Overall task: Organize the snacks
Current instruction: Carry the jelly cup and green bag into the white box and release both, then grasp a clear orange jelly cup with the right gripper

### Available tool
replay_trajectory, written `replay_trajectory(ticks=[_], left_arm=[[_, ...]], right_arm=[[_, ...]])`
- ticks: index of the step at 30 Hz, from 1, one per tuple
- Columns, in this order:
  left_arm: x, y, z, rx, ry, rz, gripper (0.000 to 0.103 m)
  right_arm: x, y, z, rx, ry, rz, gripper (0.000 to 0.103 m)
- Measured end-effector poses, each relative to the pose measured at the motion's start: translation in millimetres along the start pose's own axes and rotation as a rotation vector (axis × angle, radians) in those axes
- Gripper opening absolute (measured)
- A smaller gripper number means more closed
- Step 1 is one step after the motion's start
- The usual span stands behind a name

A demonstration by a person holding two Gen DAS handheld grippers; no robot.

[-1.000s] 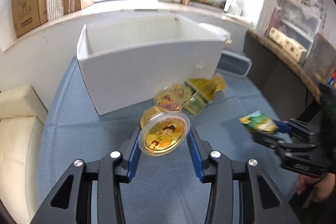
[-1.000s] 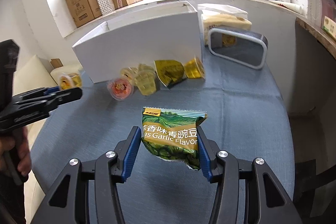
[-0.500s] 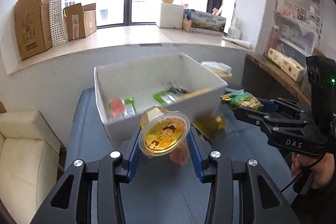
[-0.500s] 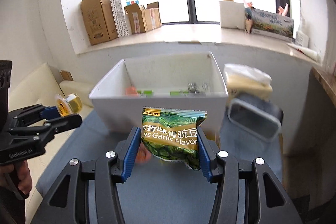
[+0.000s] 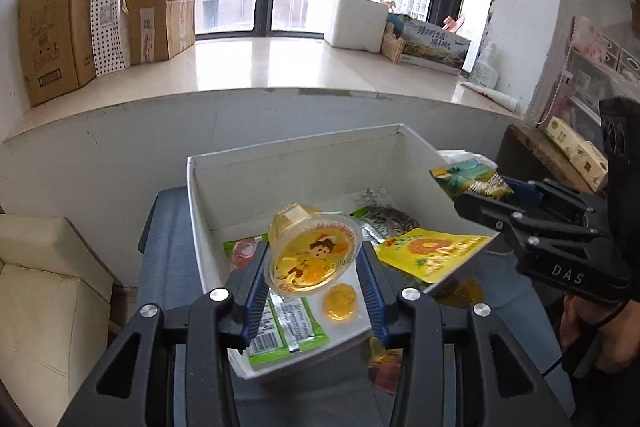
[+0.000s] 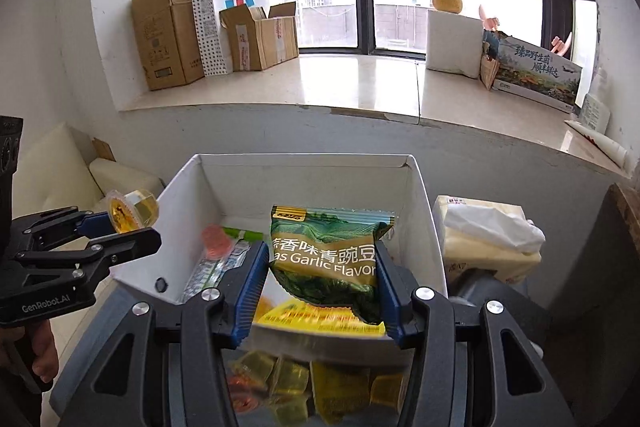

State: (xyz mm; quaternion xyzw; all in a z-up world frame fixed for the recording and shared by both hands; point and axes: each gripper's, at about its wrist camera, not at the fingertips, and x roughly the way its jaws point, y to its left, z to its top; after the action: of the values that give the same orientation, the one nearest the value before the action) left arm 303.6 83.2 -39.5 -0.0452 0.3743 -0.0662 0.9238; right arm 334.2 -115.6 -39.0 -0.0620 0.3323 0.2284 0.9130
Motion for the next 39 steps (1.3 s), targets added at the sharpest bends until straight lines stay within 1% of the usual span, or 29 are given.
replay_trajectory(ticks=[2,3,4,5,6,7,8,11,14,16,18,22,24,26,30,33,35,37,39], left_arm=[[12.7,5.1,0.0,0.001,0.033,0.008,0.048],[15.8,6.9,-1.0,0.001,0.035,0.020,0.052],[19.7,9.1,-1.6,0.002,0.040,0.034,0.070],[23.1,11.2,-2.3,0.004,0.047,0.042,0.082],[24.5,13.2,-3.1,0.003,0.036,0.057,0.100],[24.1,14.9,-3.6,0.002,0.020,0.068,0.103],[24.7,17.0,-4.3,0.003,0.012,0.075,0.103],[30.2,21.3,-5.6,-0.004,0.042,0.072,0.103],[26.3,22.4,-8.8,-0.012,0.036,0.070,0.103],[19.7,19.3,-11.8,-0.012,0.021,0.069,0.103],[12.8,14.6,-14.9,-0.011,0.011,0.066,0.103],[-9.2,-1.8,-30.1,0.003,-0.004,0.035,0.103],[-24.8,-10.3,-43.7,0.008,-0.022,0.019,0.103],[-39.2,-20.6,-60.3,0.027,-0.024,0.009,0.103],[-59.3,-38.6,-95.1,0.050,-0.019,0.013,0.103],[-65.8,-45.5,-120.8,0.029,0.000,-0.019,0.103],[-65.3,-50.1,-135.4,0.017,0.020,-0.027,0.103],[-62.2,-53.2,-146.2,-0.001,0.049,-0.032,0.103],[-61.7,-55.4,-153.9,-0.022,0.064,-0.039,0.103]], right_arm=[[12.1,-1.4,1.4,-0.006,0.016,-0.002,0.058],[18.3,-3.0,1.5,0.004,0.029,0.010,0.058],[22.7,-4.9,0.8,0.016,0.039,0.026,0.067],[25.3,-6.5,0.2,0.024,0.038,0.030,0.087],[26.2,-7.0,-0.8,0.026,0.028,0.021,0.096],[25.8,-6.7,-1.7,0.022,0.016,0.012,0.103],[26.0,-6.4,-2.5,0.015,0.007,0.003,0.103],[25.2,-5.4,-5.4,0.006,0.012,0.006,0.103],[15.2,-4.1,-11.7,-0.011,-0.010,0.010,0.103],[7.5,-6.0,-16.0,-0.009,-0.029,0.006,0.103],[-0.8,-8.2,-22.4,0.001,-0.029,0.009,0.103],[-19.8,-9.3,-40.1,-0.002,-0.031,0.019,0.103],[-30.8,-9.6,-51.6,-0.002,-0.032,0.026,0.103],[-42.5,-10.9,-65.4,0.005,-0.025,0.046,0.103],[-59.5,-23.8,-95.6,0.043,-0.011,0.057,0.103],[-56.2,-39.7,-119.4,0.091,0.034,0.058,0.103],[-51.0,-46.5,-132.6,0.122,0.057,0.061,0.103],[-44.8,-46.9,-142.1,0.122,0.069,0.067,0.103],[-39.0,-43.7,-148.7,0.093,0.075,0.058,0.103]])
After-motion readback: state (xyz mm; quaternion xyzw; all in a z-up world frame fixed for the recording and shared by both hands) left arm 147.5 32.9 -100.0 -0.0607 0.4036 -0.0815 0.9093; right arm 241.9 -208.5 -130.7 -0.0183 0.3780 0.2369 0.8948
